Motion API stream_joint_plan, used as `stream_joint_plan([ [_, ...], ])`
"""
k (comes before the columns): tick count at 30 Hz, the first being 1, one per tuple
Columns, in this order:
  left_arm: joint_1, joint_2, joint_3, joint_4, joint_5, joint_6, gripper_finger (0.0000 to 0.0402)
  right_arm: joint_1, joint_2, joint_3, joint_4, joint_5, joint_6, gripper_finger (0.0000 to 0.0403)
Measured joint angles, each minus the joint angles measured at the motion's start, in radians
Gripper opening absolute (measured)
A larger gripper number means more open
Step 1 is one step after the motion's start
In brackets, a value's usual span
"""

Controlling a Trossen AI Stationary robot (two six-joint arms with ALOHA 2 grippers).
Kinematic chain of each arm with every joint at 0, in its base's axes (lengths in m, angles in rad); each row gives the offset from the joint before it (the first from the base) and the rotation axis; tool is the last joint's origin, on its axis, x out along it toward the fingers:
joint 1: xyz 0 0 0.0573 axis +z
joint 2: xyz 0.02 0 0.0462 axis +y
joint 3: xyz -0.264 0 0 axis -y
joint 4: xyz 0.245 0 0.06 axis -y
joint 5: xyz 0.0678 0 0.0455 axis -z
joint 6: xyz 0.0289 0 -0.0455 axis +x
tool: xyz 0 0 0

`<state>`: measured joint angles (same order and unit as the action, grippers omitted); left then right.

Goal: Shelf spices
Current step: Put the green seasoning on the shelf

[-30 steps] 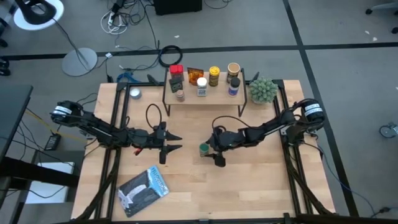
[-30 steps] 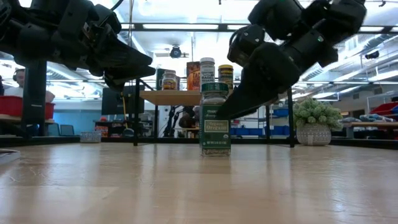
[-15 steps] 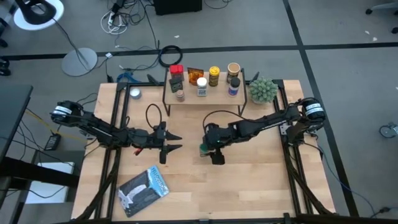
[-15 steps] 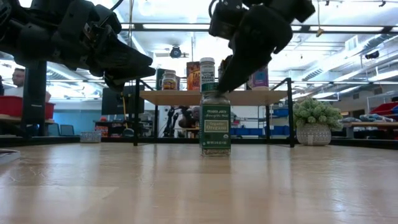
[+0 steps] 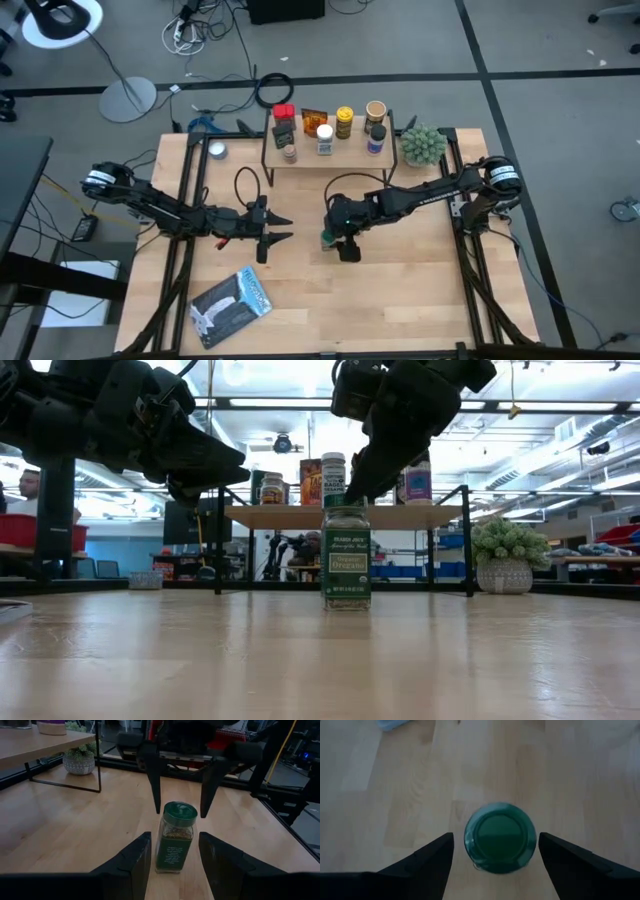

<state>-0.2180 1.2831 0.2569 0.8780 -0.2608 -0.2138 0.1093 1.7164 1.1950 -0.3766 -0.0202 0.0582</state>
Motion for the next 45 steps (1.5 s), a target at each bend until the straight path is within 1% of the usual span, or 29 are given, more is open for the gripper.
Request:
stream_joint_plan([
  [12, 0.0, 0.0, 0.0, 0.0, -0.001, 0.0, 0.017, -0.015, 0.0, 0.0, 0.036, 0.0, -0.001, 0.0291],
  [19, 0.0, 0.0, 0.0, -0.001, -0.001, 0.0, 0.017, -0.02, 0.041, 0.0, 0.037, -0.015, -0.002, 0.0291],
  [30, 0.0, 0.0, 0.0, -0.002, -0.001, 0.003, 0.017, -0.02, 0.045, 0.0, 0.049, -0.01, 0.0, 0.029],
  [34, 0.0, 0.0, 0.0, -0.007, -0.001, 0.003, 0.017, -0.02, 0.045, 0.0, 0.05, -0.01, 0.001, 0.0271],
  [40, 0.0, 0.0, 0.0, -0.007, -0.001, 0.002, 0.017, -0.02, 0.045, 0.0, 0.049, -0.008, 0.0, 0.0209],
  [45, 0.0, 0.0, 0.0, -0.007, -0.001, 0.003, 0.017, -0.02, 0.045, 0.0, 0.049, -0.007, 0.0, 0.0206],
])
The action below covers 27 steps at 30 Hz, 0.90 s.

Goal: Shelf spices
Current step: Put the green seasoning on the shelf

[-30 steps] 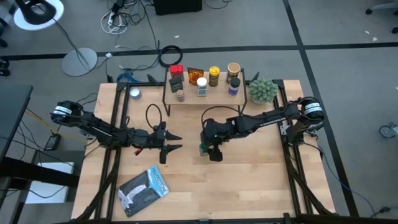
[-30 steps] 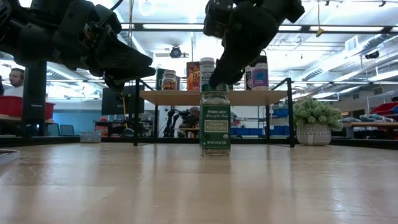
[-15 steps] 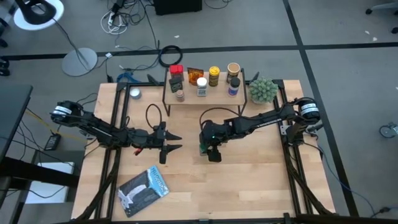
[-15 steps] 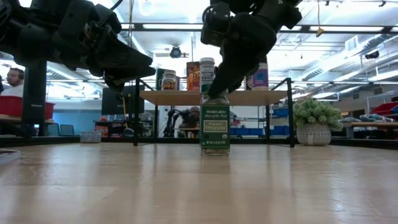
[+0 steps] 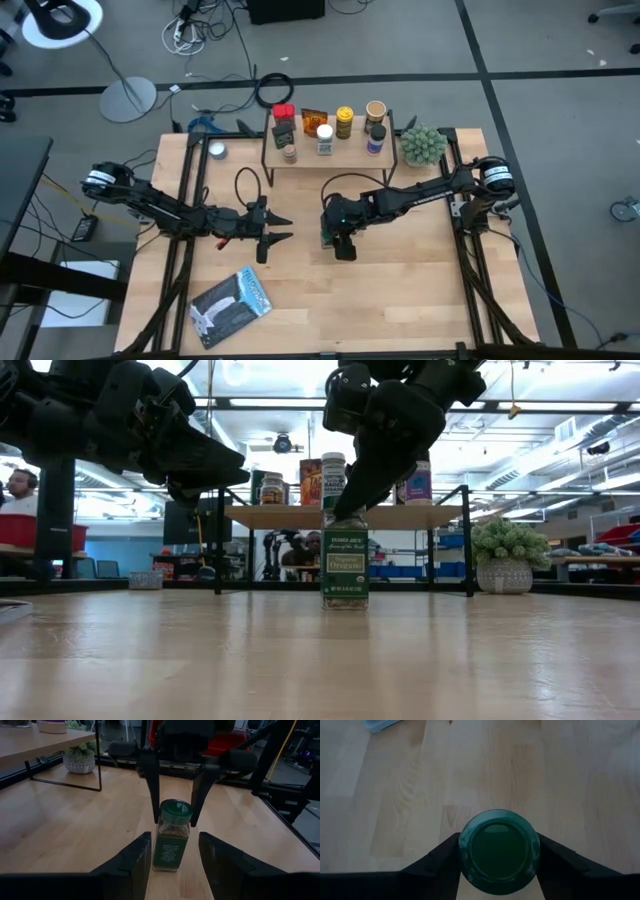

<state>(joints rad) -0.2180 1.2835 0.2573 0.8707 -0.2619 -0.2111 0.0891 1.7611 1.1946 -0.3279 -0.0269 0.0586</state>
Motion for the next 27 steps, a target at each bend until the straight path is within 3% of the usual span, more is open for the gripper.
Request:
stream_joint_plan([
  [6, 0.0, 0.0, 0.0, 0.0, 0.0, -0.001, 0.017, 0.0, 0.0, 0.0, -0.002, 0.0, 0.021, 0.0234],
  [15, 0.0, 0.0, 0.0, -0.001, 0.0, -0.002, 0.017, 0.0, -0.016, -0.001, -0.015, -0.001, 0.018, 0.0208],
  [22, 0.0, 0.0, 0.0, -0.001, 0.0, -0.002, 0.017, 0.0, -0.099, -0.002, -0.044, 0.016, 0.013, 0.0234],
  [27, 0.0, 0.0, 0.0, -0.001, 0.0, -0.002, 0.0169, -0.013, -0.208, -0.001, -0.118, 0.082, -0.016, 0.0221],
])
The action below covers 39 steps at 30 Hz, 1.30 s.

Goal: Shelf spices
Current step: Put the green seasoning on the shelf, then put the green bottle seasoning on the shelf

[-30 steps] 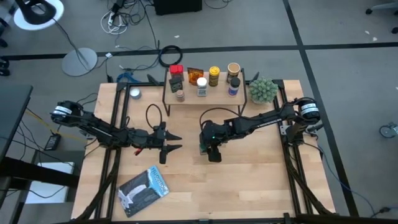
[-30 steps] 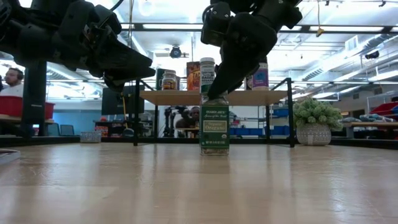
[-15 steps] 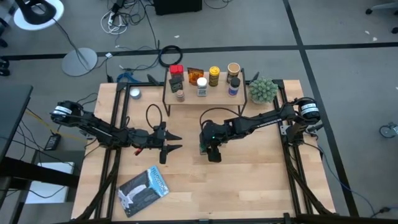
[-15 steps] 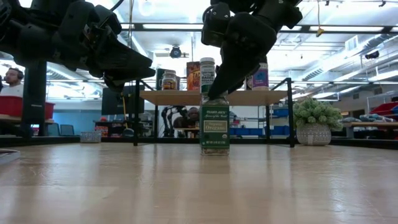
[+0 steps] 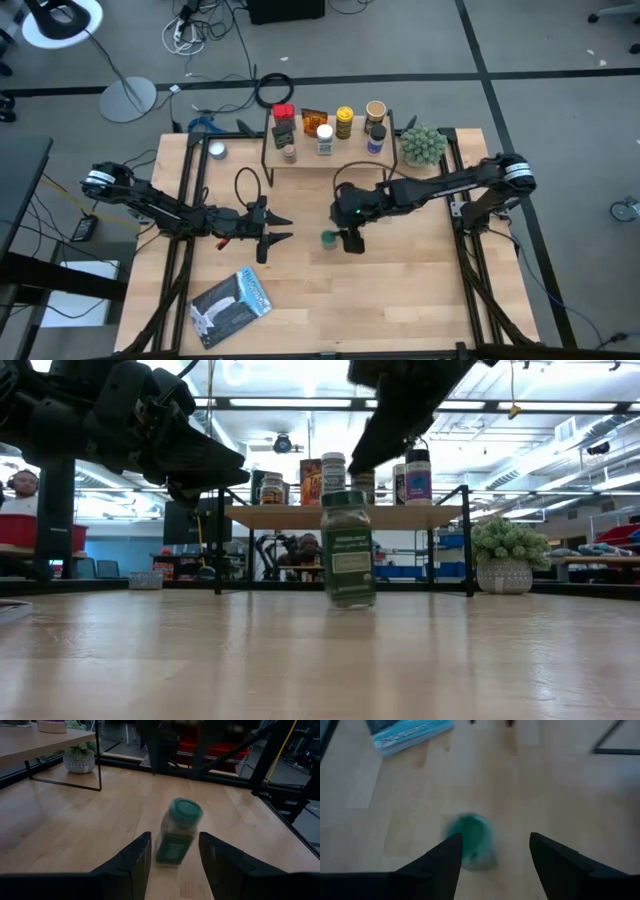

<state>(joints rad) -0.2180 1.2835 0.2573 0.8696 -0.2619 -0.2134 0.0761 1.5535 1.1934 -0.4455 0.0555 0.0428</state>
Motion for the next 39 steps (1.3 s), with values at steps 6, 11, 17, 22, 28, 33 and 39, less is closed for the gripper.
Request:
stream_joint_plan([
  [6, 0.0, 0.0, 0.0, 0.0, 0.0, 0.0, 0.0169, -0.039, -0.121, 0.002, -0.029, 0.004, 0.069, 0.019],
  [11, 0.002, 0.0, 0.0, 0.0, 0.0, 0.001, 0.017, -0.041, -0.134, 0.002, -0.037, -0.004, 0.068, 0.0184],
  [17, 0.002, 0.0, 0.0, -0.001, 0.0, 0.001, 0.017, -0.038, -0.054, 0.002, -0.041, 0.003, 0.115, 0.0199],
  [22, 0.002, 0.0, 0.0, -0.001, 0.0, 0.001, 0.017, -0.037, 0.036, 0.001, -0.042, -0.005, 0.078, 0.0238],
  [28, 0.002, 0.0, 0.0, -0.002, 0.0, 0.0, 0.017, -0.033, 0.071, 0.001, -0.009, -0.087, 0.037, 0.0303],
  [33, 0.002, 0.0, 0.0, -0.005, 0.0, 0.001, 0.017, -0.018, 0.071, 0.001, 0.02, -0.087, -0.005, 0.0346],
  [39, 0.002, 0.0, 0.0, -0.004, -0.001, 0.002, 0.0169, 0.01, 0.102, 0.001, 0.054, -0.087, -0.105, 0.036],
])
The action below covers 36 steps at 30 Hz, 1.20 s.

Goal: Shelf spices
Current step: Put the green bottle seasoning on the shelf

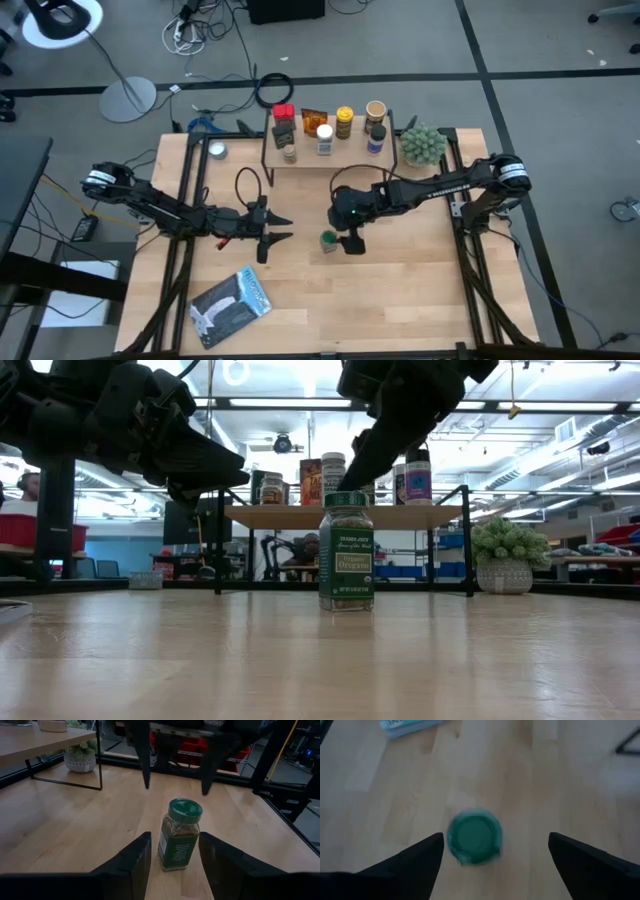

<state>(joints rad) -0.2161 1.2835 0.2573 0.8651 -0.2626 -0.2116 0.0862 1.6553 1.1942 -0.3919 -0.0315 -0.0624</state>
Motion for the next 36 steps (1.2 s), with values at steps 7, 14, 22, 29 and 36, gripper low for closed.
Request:
stream_joint_plan([
  [7, 0.0, 0.0, 0.0, 0.0, -0.001, -0.001, 0.0169, 0.018, 0.08, 0.0, 0.035, 0.0, -0.021, 0.0343],
  [14, 0.0, 0.0, 0.0, -0.002, -0.001, -0.001, 0.017, 0.018, 0.112, 0.0, 0.064, 0.0, -0.021, 0.032],
  [22, 0.0, 0.0, 0.0, -0.004, -0.006, 0.0, 0.0169, 0.018, 0.115, 0.0, 0.065, -0.004, -0.02, 0.0288],
  [29, 0.0, 0.0, 0.0, -0.005, -0.006, -0.001, 0.017, 0.018, 0.115, 0.0, 0.059, -0.004, -0.019, 0.0235],
  [36, 0.0, 0.0, 0.0, -0.005, -0.006, 0.0, 0.0169, 0.018, 0.115, 0.0, 0.059, -0.004, -0.019, 0.0202],
])
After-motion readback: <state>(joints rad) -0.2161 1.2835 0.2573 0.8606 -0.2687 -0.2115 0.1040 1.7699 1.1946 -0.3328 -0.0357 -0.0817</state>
